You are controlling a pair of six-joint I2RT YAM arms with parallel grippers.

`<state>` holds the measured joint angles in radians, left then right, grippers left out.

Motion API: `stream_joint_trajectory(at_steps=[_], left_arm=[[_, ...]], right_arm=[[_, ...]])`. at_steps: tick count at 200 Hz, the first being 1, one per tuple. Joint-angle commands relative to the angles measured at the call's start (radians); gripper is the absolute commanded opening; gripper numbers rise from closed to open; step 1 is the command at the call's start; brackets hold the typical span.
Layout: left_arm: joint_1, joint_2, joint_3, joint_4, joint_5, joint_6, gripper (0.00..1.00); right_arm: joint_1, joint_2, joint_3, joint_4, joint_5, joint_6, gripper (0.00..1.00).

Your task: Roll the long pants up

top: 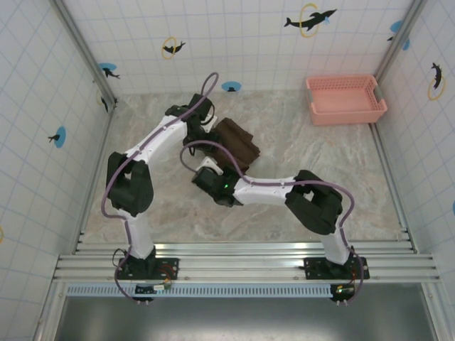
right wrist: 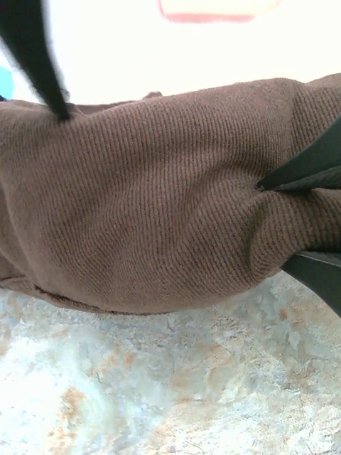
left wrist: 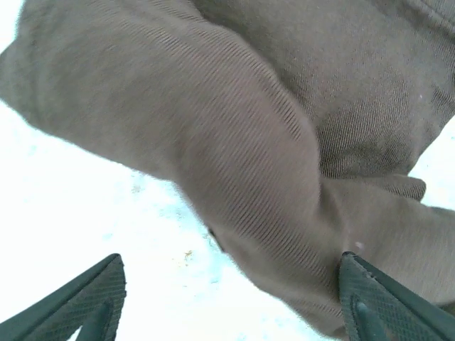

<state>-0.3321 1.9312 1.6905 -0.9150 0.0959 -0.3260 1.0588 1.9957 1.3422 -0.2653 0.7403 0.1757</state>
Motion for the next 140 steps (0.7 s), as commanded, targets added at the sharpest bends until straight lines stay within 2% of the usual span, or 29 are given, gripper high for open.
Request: stream_joint_trajectory(at_steps=[1,37,78,118,140], left_arm=[[0.045,-0.051,-0.020,-0.046,-0.024,0.023,0.81],[0.089,-0.100,-0.065,-0.026,-0.074,0.041,0.84],[0.097,-0.115,-0.086,-0.014,-0.078,0.065,0.88],[0.100,-0.117,-0.101,-0.006,-0.068,0.084,0.89],[0.099,-0.121,-0.109,0.010,-0.059,0.084,0.89]], right_arm=[[-0.136,-0.095,-0.038,-0.002,-0.305,0.210,0.04],[-0.304,-0.130,-0.082,0.024,-0.687,0.398,0.03],[-0.433,-0.071,-0.113,0.182,-1.109,0.636,0.03],[-0.443,-0.010,-0.088,0.274,-1.326,0.780,0.03],[-0.438,-0.004,-0.107,0.307,-1.382,0.827,0.03]])
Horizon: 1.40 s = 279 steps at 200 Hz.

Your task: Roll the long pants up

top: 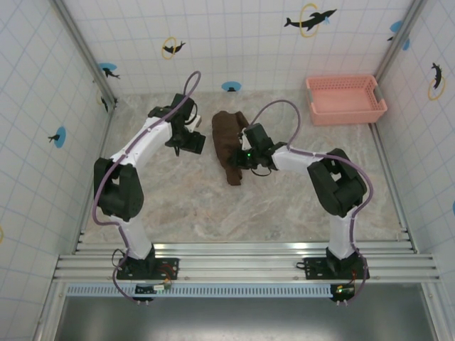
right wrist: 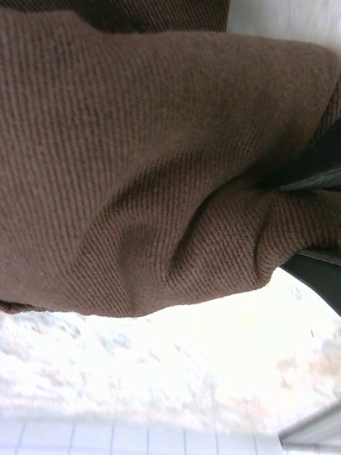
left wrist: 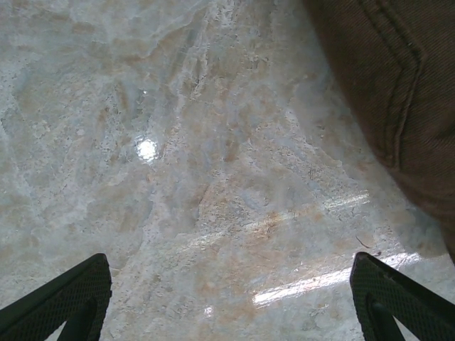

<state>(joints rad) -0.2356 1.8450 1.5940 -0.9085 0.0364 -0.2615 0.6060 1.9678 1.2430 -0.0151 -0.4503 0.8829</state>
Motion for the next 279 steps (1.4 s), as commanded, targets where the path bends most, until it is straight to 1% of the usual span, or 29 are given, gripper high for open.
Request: stream_joint_trajectory(at_steps=[1,48,95,119,136,151,162,168,171,180,188,201,205,212,228,239,248,263,279], left_arm=[[0.002,-0.034,-0.012,0.004,0.001,0.019,0.89],[0.000,0.019,0.031,0.042,0.064,-0.006,0.90],[-0.020,0.143,0.099,0.069,0.066,-0.034,0.91],[-0.041,0.223,0.139,0.075,0.033,-0.037,0.91],[-0.059,0.269,0.146,0.081,-0.032,-0.043,0.90],[-0.065,0.316,0.164,0.056,-0.053,-0.051,0.90],[-0.066,0.342,0.166,0.051,-0.056,-0.055,0.90],[-0.067,0.352,0.163,0.050,-0.054,-0.056,0.90],[-0.065,0.357,0.162,0.049,-0.053,-0.056,0.90],[-0.069,0.368,0.160,0.043,-0.050,-0.056,0.89],[-0.069,0.372,0.155,0.042,-0.047,-0.056,0.89],[-0.068,0.372,0.143,0.045,-0.045,-0.054,0.89],[-0.068,0.372,0.142,0.044,-0.047,-0.052,0.89],[-0.069,0.372,0.142,0.038,-0.051,-0.049,0.89],[-0.069,0.372,0.148,0.027,-0.056,-0.045,0.89],[-0.070,0.369,0.149,0.023,-0.058,-0.043,0.90],[-0.070,0.368,0.154,0.019,-0.054,-0.043,0.90],[-0.069,0.370,0.162,0.011,-0.045,-0.045,0.89],[-0.068,0.373,0.170,0.008,-0.039,-0.048,0.90]], right_arm=[[0.015,0.024,-0.008,0.057,-0.193,0.121,0.03],[0.036,0.023,-0.059,0.113,-0.257,0.155,0.03],[0.081,0.039,-0.081,0.167,-0.299,0.180,0.03],[0.099,0.053,-0.082,0.191,-0.337,0.187,0.03],[0.104,0.050,-0.089,0.191,-0.348,0.186,0.04],[0.106,0.040,-0.091,0.186,-0.367,0.174,0.07],[0.105,0.021,-0.084,0.118,-0.360,0.121,0.16],[0.104,0.005,-0.070,0.046,-0.346,0.055,0.21],[0.104,-0.006,-0.060,-0.003,-0.331,0.016,0.22],[0.106,-0.039,-0.017,-0.179,-0.258,-0.108,0.34],[0.114,-0.070,0.021,-0.304,-0.186,-0.233,0.42],[0.138,-0.123,0.087,-0.481,-0.085,-0.396,0.50],[0.150,-0.136,0.107,-0.526,-0.025,-0.434,0.53],[0.176,-0.169,0.137,-0.592,0.077,-0.493,0.61],[0.255,-0.225,0.185,-0.675,0.317,-0.579,0.75],[0.318,-0.244,0.213,-0.709,0.456,-0.607,0.80],[0.369,-0.242,0.235,-0.721,0.537,-0.618,0.85],[0.447,-0.211,0.271,-0.734,0.663,-0.614,0.86],[0.512,-0.142,0.326,-0.764,0.785,-0.602,0.86]])
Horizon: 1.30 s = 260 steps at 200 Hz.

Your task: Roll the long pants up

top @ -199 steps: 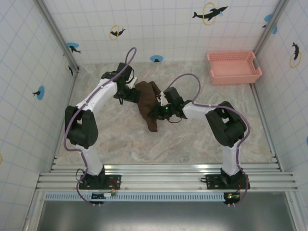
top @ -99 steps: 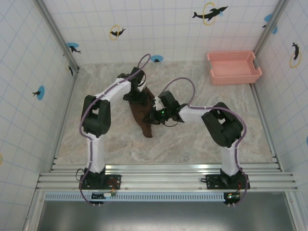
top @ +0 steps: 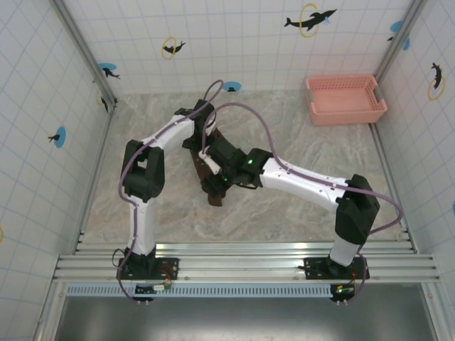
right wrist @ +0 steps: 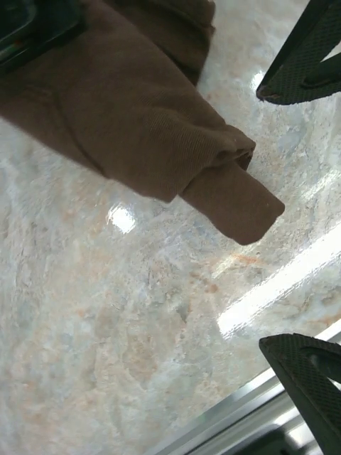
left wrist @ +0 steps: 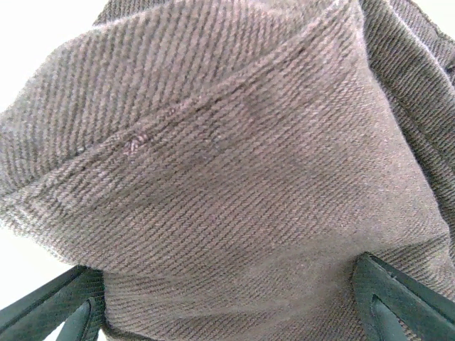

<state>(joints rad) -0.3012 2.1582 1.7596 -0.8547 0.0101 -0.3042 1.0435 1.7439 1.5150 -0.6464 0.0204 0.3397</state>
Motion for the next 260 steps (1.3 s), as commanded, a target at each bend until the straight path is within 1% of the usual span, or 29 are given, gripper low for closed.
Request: stream_joint_trajectory(at_steps=[1,28,50,60,81,113,132,154,163,174,189,206,212,216,224,233,245,260], left_arm=[[-0.003,0.060,0.005,-0.047,-0.012,-0.006,0.90],[-0.003,0.067,0.017,-0.053,0.002,-0.006,0.90],[-0.003,0.077,0.027,-0.066,0.010,-0.003,0.90],[-0.004,0.078,0.028,-0.066,0.012,-0.002,0.90],[-0.003,0.083,0.032,-0.067,0.022,-0.002,0.90],[-0.003,0.090,0.035,-0.068,0.041,-0.006,0.90],[-0.003,0.092,0.039,-0.072,0.049,-0.006,0.91],[-0.003,0.092,0.047,-0.086,0.054,-0.001,0.91],[-0.003,0.088,0.047,-0.087,0.055,-0.001,0.91],[-0.001,0.083,0.047,-0.090,0.056,-0.001,0.91],[0.001,0.077,0.047,-0.095,0.056,0.000,0.91],[0.008,0.065,0.042,-0.096,0.063,-0.003,0.92],[0.012,0.057,0.041,-0.096,0.067,-0.005,0.93],[0.014,0.051,0.039,-0.093,0.071,-0.006,0.97],[0.019,0.036,0.036,-0.089,0.074,-0.008,0.97],[0.025,0.015,0.034,-0.086,0.073,-0.010,0.97],[0.027,-0.018,0.029,-0.079,0.062,-0.012,0.98],[0.032,-0.057,0.025,-0.070,0.050,-0.012,0.97]], right_arm=[[0.079,0.086,0.056,-0.133,0.322,-0.060,0.87],[0.153,0.228,0.157,-0.150,0.524,-0.062,0.87],[0.169,0.356,0.257,-0.181,0.652,-0.057,0.89],[0.169,0.400,0.284,-0.172,0.669,-0.069,0.90],[0.171,0.490,0.347,-0.165,0.756,-0.082,0.90],[0.147,0.636,0.440,-0.200,0.848,-0.090,0.91],[0.124,0.685,0.452,-0.206,0.872,-0.079,0.91],[0.098,0.709,0.441,-0.201,0.897,-0.067,0.89],[0.083,0.707,0.429,-0.197,0.877,-0.057,0.87],[0.061,0.694,0.403,-0.183,0.838,-0.052,0.78],[0.030,0.655,0.348,-0.145,0.746,-0.044,0.64],[-0.011,0.588,0.265,-0.071,0.600,-0.035,0.53],[-0.028,0.565,0.231,-0.036,0.512,-0.039,0.49],[-0.039,0.560,0.211,-0.014,0.464,-0.038,0.46],[-0.062,0.516,0.182,0.006,0.393,-0.017,0.40],[-0.092,0.492,0.144,0.049,0.247,-0.016,0.38],[-0.129,0.471,0.113,0.068,0.118,0.023,0.36],[-0.179,0.438,0.039,0.159,-0.098,0.074,0.34]])
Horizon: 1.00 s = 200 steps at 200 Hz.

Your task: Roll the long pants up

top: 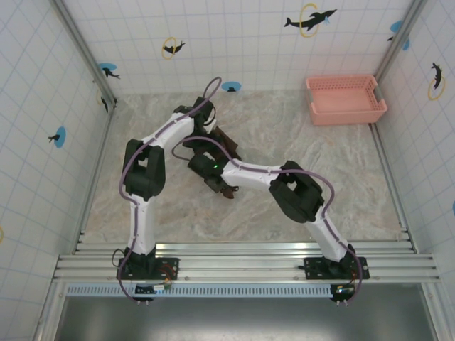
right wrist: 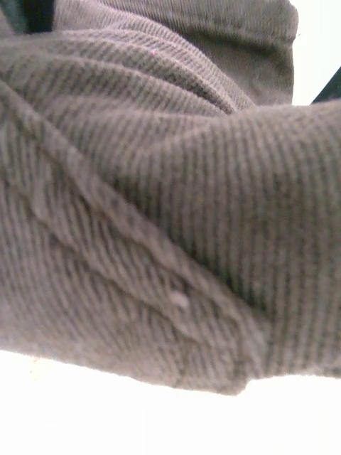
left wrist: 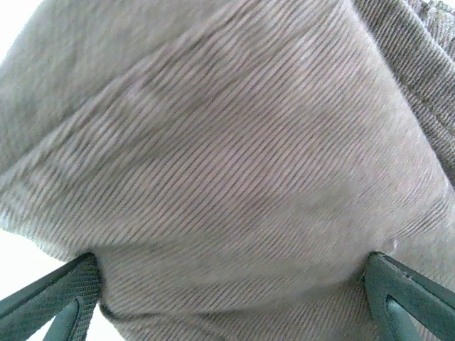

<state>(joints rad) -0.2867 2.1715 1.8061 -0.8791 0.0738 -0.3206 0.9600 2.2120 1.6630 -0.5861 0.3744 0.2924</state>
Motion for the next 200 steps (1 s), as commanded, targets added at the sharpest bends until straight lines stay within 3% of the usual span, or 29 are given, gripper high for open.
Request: stream_joint_trajectory(at_steps=[1,34,51,73,109,128,184,200], left_arm=[[0.015,-0.073,-0.022,-0.045,-0.015,0.005,0.97],[0.018,-0.140,-0.027,-0.043,-0.041,0.007,0.97],[0.020,-0.168,-0.037,-0.032,-0.049,0.006,0.98],[0.020,-0.180,-0.036,-0.030,-0.043,0.008,0.97],[0.020,-0.147,-0.029,-0.023,-0.022,0.013,0.97],[0.018,-0.106,-0.024,-0.013,-0.012,0.006,0.98],[-0.020,0.072,0.052,-0.027,-0.052,-0.006,0.97],[-0.040,0.109,0.065,-0.036,-0.070,-0.006,0.94]], right_arm=[[-0.100,-0.033,-0.114,0.103,-0.464,0.125,0.33],[-0.188,-0.075,-0.259,0.388,-0.861,0.353,0.31],[-0.207,-0.081,-0.311,0.515,-0.979,0.465,0.31],[-0.231,-0.081,-0.422,0.816,-1.079,0.669,0.32],[-0.259,-0.013,-0.559,1.279,-1.132,0.983,0.32],[-0.255,0.028,-0.602,1.434,-1.129,1.091,0.31],[-0.239,0.044,-0.624,1.468,-1.137,1.106,0.32],[-0.238,0.040,-0.623,1.467,-1.152,1.101,0.37]])
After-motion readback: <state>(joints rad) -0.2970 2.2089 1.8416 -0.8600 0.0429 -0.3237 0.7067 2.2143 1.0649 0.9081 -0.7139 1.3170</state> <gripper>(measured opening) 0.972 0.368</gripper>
